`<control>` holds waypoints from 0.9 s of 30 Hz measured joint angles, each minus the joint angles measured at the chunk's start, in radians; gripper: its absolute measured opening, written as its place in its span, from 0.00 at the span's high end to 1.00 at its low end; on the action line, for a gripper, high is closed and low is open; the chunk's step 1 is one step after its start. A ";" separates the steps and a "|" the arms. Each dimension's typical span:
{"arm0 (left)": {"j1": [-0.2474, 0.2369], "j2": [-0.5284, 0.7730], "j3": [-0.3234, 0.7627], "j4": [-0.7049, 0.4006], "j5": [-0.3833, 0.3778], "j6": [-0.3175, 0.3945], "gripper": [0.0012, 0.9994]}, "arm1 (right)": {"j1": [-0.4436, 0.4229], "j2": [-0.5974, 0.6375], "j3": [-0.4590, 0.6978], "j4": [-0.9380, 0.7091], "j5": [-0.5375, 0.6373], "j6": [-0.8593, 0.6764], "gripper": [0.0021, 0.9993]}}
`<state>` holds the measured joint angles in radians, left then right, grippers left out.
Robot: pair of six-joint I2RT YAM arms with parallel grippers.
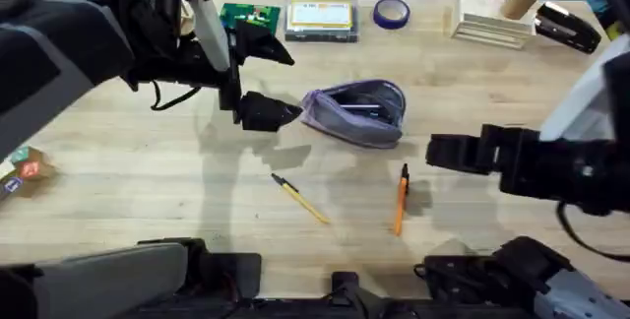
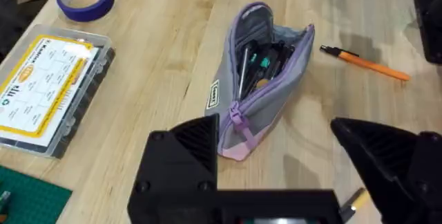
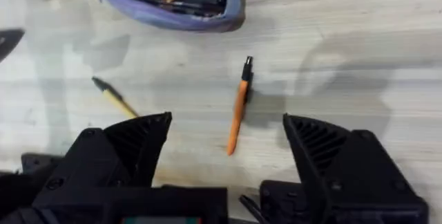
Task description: Unzip the bag, pick up the pens from the table one at a time and place them inside, then zip the bag closed.
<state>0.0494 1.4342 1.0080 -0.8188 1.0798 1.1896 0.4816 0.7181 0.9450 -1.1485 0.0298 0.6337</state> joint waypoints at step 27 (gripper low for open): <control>0.000 0.000 0.000 0.000 0.000 0.000 0.01 | 0.184 0.172 -0.379 0.368 0.090 0.328 0.00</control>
<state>0.0494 1.4342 1.0080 -0.8192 1.0798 1.1896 0.6657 0.8906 0.5663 -0.7804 0.1203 0.9622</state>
